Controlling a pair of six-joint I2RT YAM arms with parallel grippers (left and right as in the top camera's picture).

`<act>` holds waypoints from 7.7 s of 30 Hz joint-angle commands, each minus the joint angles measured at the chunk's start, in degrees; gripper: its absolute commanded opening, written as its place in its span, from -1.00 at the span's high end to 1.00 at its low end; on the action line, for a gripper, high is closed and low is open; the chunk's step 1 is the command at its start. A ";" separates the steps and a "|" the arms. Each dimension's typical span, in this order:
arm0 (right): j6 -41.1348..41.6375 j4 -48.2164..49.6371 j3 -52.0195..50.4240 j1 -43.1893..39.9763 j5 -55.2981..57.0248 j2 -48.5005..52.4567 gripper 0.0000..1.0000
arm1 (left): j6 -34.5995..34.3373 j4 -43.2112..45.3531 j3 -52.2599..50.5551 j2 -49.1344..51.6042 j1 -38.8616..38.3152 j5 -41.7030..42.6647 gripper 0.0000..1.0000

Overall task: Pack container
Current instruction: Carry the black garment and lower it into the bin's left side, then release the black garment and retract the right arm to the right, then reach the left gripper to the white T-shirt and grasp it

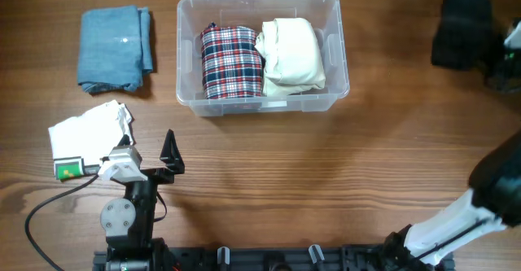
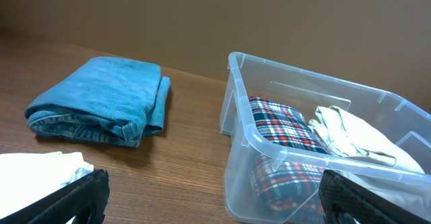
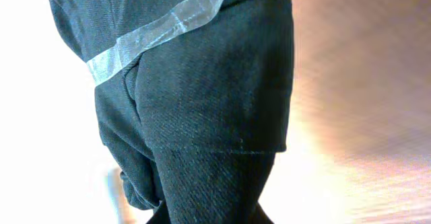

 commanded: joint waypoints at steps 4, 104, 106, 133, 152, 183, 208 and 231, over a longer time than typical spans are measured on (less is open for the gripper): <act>9.42 -1.03 0.94 10.64 -7.28 -20.55 0.91 | 0.50 0.00 -0.44 -0.15 0.52 0.46 -1.00; 8.66 9.73 2.80 68.04 31.08 -8.20 -0.55 | 0.50 0.00 -0.44 -0.15 0.52 0.46 -1.00; 10.29 8.00 2.80 64.74 31.06 -11.78 -0.86 | 0.50 0.00 -0.44 -0.15 0.52 0.46 -0.99; 19.28 -8.22 2.60 20.87 27.56 -17.38 -0.99 | -2.73 -3.21 3.21 1.20 0.52 4.28 -1.00; 19.28 -8.22 2.60 20.87 27.58 -17.38 -1.00 | 9.11 -32.74 54.25 50.49 0.52 19.58 -1.00; 19.28 -8.22 2.60 20.87 27.56 -17.38 -0.99 | -11.98 -27.65 54.21 97.90 3.78 -32.59 -1.00; 19.30 -8.22 2.60 20.87 27.56 -17.38 -0.99 | -11.56 -28.11 54.21 103.89 4.17 -32.63 0.38; 19.30 -8.22 2.60 20.87 27.56 -17.38 -0.99 | -6.71 -49.24 69.42 84.70 4.15 -15.96 0.92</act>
